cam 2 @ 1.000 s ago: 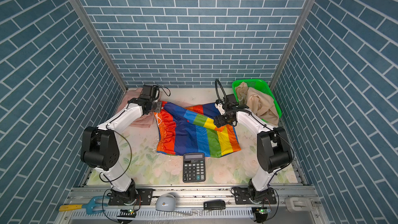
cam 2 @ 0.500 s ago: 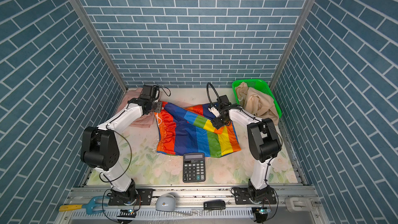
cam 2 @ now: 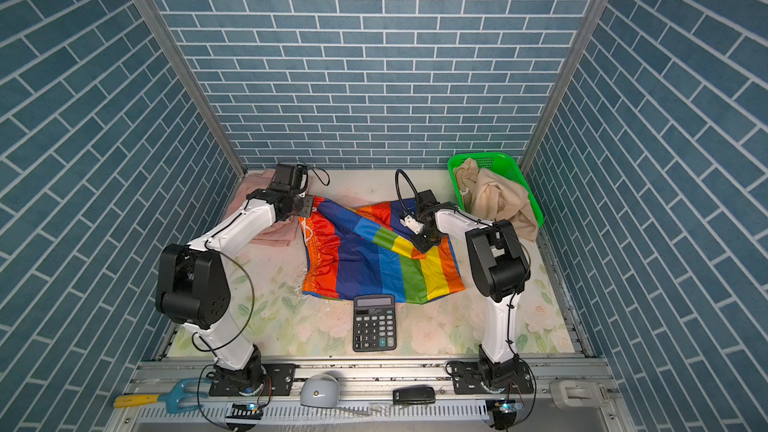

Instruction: Fold and stack the shorts

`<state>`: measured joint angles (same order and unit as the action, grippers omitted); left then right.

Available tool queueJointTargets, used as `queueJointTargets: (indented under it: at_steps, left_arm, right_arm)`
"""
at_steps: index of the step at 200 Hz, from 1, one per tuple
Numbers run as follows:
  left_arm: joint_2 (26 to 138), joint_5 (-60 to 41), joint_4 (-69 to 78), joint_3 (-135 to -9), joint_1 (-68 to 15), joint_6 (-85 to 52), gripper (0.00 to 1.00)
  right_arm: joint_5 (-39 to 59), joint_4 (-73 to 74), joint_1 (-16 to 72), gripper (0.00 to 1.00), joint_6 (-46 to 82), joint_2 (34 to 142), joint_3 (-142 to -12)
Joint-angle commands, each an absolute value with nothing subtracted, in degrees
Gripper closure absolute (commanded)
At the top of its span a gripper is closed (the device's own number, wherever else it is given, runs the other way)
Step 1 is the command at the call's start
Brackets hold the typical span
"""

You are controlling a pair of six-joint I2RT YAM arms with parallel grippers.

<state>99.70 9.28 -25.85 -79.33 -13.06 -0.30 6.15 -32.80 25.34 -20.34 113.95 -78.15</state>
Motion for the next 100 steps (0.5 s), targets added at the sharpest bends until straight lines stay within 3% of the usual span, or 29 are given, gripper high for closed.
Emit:
queueJointTargets:
  at_steps: [1, 28, 100]
  left_arm:
    - [99.8, 9.0, -25.9, -80.5, -13.4, -0.6, 1.0]
    - [99.8, 9.1, -26.0, -80.4, -13.4, -0.6, 1.0]
    - [98.8, 9.2, -25.9, -80.0, -13.4, -0.7, 1.0]
  right_arm:
    - [6.2, -35.0, 25.6, 0.89, -20.9, 115.4, -79.4]
    - [5.6, -35.1, 25.6, 1.0, -20.5, 115.2, -79.5]
    - [3.3, -36.2, 25.4, 1.0, -18.4, 106.2, -82.2]
